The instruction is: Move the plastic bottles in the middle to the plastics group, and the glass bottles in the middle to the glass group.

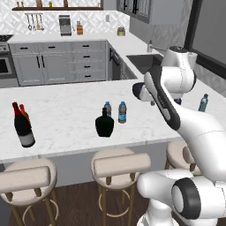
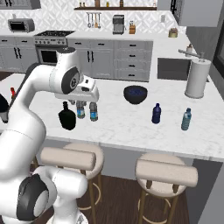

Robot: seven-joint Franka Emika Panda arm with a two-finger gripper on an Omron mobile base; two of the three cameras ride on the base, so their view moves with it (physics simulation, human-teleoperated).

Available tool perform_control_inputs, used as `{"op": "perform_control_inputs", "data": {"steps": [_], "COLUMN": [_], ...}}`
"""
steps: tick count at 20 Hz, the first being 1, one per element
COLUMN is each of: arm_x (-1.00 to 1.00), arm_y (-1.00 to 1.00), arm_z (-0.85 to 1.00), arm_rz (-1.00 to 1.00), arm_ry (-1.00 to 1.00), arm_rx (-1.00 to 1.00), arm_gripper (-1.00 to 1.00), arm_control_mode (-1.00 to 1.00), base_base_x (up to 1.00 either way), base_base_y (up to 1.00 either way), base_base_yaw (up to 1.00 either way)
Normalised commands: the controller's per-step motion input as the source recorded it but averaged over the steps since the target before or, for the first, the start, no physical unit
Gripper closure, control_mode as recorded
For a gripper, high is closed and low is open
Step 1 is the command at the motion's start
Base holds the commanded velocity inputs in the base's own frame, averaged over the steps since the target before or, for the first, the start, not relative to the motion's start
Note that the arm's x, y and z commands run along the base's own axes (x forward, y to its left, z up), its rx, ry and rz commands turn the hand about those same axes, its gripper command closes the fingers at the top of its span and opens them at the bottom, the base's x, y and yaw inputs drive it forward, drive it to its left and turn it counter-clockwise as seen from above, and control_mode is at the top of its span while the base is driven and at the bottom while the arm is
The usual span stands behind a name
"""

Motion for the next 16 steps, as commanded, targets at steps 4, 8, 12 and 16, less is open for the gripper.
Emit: {"op": "perform_control_inputs", "data": {"steps": [4,8,12,16], "arm_x": [-0.12,-0.44,-0.08,0.07], "arm_y": [0.00,0.11,0.57,0.67], "arm_z": [0.00,-0.07,-0.12,-0.06], "arm_rz": [0.00,0.16,0.02,-0.01], "arm_ry": [-0.02,-0.12,0.00,0.00], "arm_rx": [0.00,-0.09,0.00,0.00], "arm_gripper": [-1.00,-1.00,-1.00,-1.00], "arm_control_mode": [-1.00,-1.00,-1.00,-1.00], "base_base_x": [0.00,0.00,0.00,0.00], "base_base_y": [0.00,0.00,0.00,0.00], "base_base_yaw": [0.00,0.00,0.00,0.00]}}
